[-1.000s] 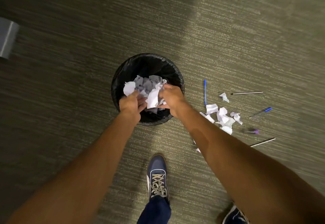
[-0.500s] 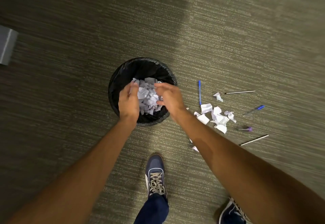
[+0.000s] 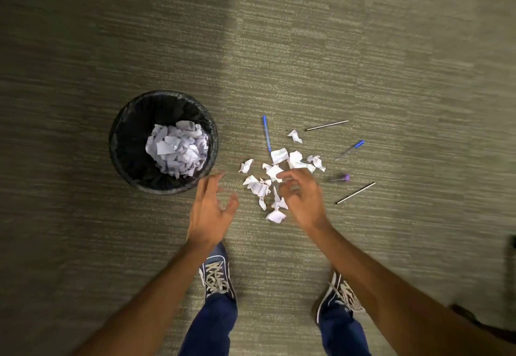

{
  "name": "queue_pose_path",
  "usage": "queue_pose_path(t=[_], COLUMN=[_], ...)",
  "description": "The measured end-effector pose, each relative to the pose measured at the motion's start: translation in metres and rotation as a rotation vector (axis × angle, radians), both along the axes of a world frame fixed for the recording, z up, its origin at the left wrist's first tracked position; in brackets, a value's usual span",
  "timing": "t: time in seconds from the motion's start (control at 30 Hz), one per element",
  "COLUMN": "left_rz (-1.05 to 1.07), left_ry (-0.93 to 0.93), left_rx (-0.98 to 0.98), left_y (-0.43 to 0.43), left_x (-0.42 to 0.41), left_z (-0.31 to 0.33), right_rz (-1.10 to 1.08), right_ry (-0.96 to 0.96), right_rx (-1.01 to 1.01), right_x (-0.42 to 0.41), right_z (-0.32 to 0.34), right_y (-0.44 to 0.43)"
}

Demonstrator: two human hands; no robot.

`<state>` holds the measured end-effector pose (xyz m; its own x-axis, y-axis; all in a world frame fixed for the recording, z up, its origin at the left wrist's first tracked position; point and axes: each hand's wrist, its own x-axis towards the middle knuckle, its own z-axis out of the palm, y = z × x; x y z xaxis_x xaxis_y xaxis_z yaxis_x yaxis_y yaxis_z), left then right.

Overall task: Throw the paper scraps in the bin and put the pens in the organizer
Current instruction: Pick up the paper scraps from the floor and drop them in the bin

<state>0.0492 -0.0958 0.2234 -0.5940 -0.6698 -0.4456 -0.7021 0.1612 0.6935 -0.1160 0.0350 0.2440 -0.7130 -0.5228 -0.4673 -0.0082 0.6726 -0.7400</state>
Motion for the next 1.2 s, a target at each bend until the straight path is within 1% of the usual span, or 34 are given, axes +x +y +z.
queue_pose_path(t=[0.1,0.2,0.37,0.53,0.7,0.83,0.9,1.03,1.1,1.2], left_rz=[-0.025,-0.038,-0.064,-0.075,-0.182,-0.248,-0.273,-0.286,-0.254,-0.192], left_ry=[-0.043,-0.079,-0.139,-0.281,-0.45,-0.556,-0.559,-0.492,-0.452,-0.375], left_rx=[0.027,0.056,0.078,0.106,0.071,0.027,-0.012,-0.1,-0.098,-0.069], left_y=[0.025,0.044,0.061,0.056,0.041,0.039,0.04,0.048,0.055,0.065], left_x=[-0.015,-0.029,-0.048,-0.069,-0.085,-0.098,-0.1,-0.101,-0.1,-0.096], left_z=[-0.021,-0.054,-0.128,-0.202,-0.253,-0.284,-0.287,-0.285,-0.284,-0.282], right_rz=[0.007,0.037,0.193,0.236,0.33,0.4,0.455,0.578,0.615,0.638], right_ry=[0.014,0.064,0.052,0.023,0.114,0.221,0.29,0.457,0.506,0.529], right_rx=[0.077,0.181,0.389,0.484,0.599,0.576,0.555,0.547,0.531,0.504], right_x=[-0.02,-0.038,-0.069,-0.108,-0.129,-0.121,-0.113,-0.105,-0.101,-0.097], right_z=[-0.021,-0.056,-0.137,-0.221,-0.277,-0.304,-0.306,-0.304,-0.307,-0.309], right_y=[0.044,0.08,0.113,0.115,0.098,0.077,0.066,0.046,0.042,0.042])
